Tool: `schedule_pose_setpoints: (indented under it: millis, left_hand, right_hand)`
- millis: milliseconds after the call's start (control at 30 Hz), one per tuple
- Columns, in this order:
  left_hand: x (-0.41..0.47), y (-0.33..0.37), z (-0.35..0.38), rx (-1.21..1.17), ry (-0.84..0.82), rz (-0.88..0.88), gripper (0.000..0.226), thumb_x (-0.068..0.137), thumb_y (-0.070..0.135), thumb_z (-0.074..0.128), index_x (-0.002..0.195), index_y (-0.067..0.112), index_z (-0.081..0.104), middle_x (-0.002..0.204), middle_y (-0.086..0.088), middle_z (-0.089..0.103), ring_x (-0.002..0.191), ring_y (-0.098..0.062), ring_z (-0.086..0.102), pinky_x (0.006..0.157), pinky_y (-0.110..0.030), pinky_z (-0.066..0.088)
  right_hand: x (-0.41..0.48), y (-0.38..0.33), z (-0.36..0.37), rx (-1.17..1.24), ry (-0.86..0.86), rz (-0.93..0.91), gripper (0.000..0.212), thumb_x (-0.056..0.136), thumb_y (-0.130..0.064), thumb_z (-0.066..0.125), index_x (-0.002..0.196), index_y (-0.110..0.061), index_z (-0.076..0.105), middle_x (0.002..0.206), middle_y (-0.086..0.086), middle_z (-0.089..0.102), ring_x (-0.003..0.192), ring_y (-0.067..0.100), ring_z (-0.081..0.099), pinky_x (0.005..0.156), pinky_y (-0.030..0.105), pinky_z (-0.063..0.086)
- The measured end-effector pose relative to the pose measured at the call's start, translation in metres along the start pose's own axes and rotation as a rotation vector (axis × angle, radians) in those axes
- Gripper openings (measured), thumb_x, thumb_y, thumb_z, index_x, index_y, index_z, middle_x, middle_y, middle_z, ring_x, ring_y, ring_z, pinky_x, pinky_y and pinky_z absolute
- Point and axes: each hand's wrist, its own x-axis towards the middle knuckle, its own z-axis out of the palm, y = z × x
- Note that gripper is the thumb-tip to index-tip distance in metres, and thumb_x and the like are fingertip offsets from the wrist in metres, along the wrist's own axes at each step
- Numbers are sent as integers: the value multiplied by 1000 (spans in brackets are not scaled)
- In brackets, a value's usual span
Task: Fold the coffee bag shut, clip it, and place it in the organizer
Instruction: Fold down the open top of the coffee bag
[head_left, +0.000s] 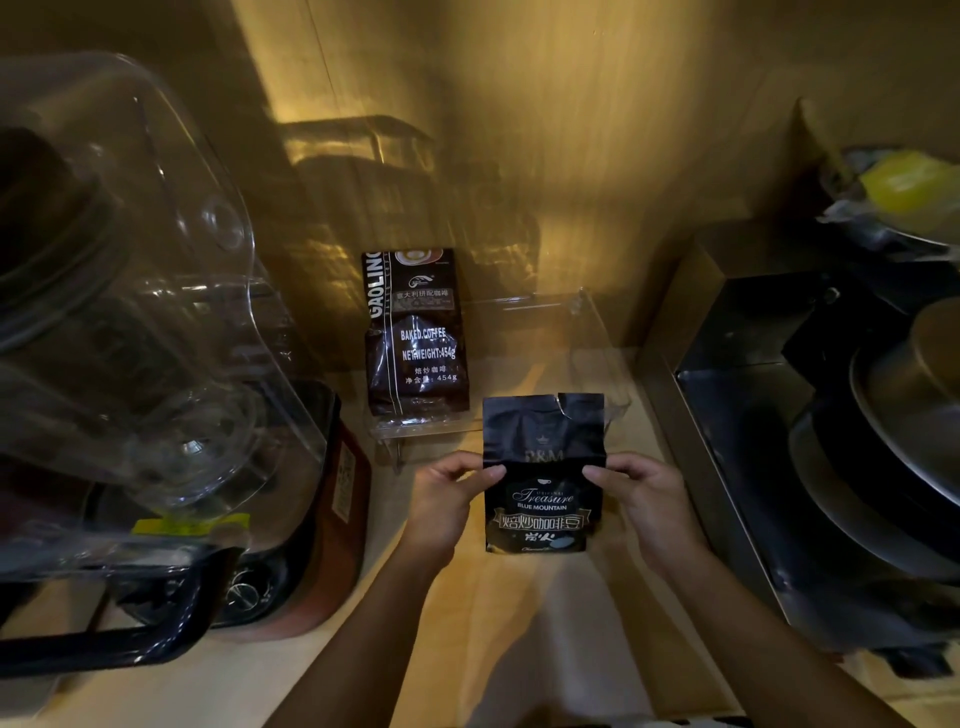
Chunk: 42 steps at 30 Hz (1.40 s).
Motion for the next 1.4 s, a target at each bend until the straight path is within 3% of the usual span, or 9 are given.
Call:
schedule_pose_setpoints:
  millis: [167,300,400,600,767,1000,1200,1300,1400]
  left_hand:
    - [-1,6,3,-27,109,54,30,69,-9,68,72,15,50,56,5,61,65,-16,61,76,-40,48]
    - [-5,7,5,127,119,166,34,71,-7,68,75,26,66,74,1,62,74,-7,58,70,-21,50]
    - [-7,11,5,163,120,183,37,72,-5,68,77,32,70,83,3,66,79,-3,62,70,-15,51]
    - [-11,12,10,471,198,350,14,73,2,70,84,11,72,75,1,65,80,-18,59,89,-54,43]
    - [-12,10,10,663,228,451,7,77,5,68,78,11,71,76,-7,67,78,-10,54,97,-38,27]
    - [-14,22,14,1093,112,585,5,83,15,62,79,16,59,82,-1,63,86,-23,50,85,-27,16]
    - [-11,30,35,1232,-216,685,7,82,11,59,89,10,61,81,-10,65,76,-29,57,64,-36,42]
    - [-7,30,41,1247,-210,721,10,75,5,66,80,11,60,73,-7,64,68,-27,58,54,-29,41]
    - [-3,28,44,1206,-233,726,9,75,2,60,79,10,58,74,-9,63,70,-28,57,56,-30,37]
  right_hand:
    - [4,3,1,-95,71,-126,31,68,10,69,73,-20,64,53,-9,68,55,1,62,52,11,50]
    - [0,3,3,-158,71,-207,39,70,8,68,88,-26,67,61,-8,67,61,-1,62,57,7,48]
    - [-2,0,0,-232,30,-239,28,72,6,67,92,-13,70,75,-3,66,62,-6,60,57,5,46]
    - [-3,-8,0,-328,-11,-301,20,75,7,65,91,-3,69,84,11,66,77,12,62,66,8,48]
    - [-3,-12,0,-555,-7,-432,8,70,6,69,76,1,70,74,7,56,78,19,55,76,20,38]
    - [0,-17,-4,-776,-108,-492,25,74,1,68,65,-21,59,74,-12,54,85,27,54,67,24,19]
    - [-1,-23,2,-757,-198,-487,22,75,-1,68,67,-21,63,74,-10,56,85,32,55,84,44,33]
    - [-2,-23,-1,-808,-183,-486,14,77,-2,67,75,-16,69,79,-4,60,88,31,54,83,26,29]
    - [-8,-22,3,-906,-185,-608,15,75,0,68,82,-14,71,80,-4,61,82,4,48,74,14,24]
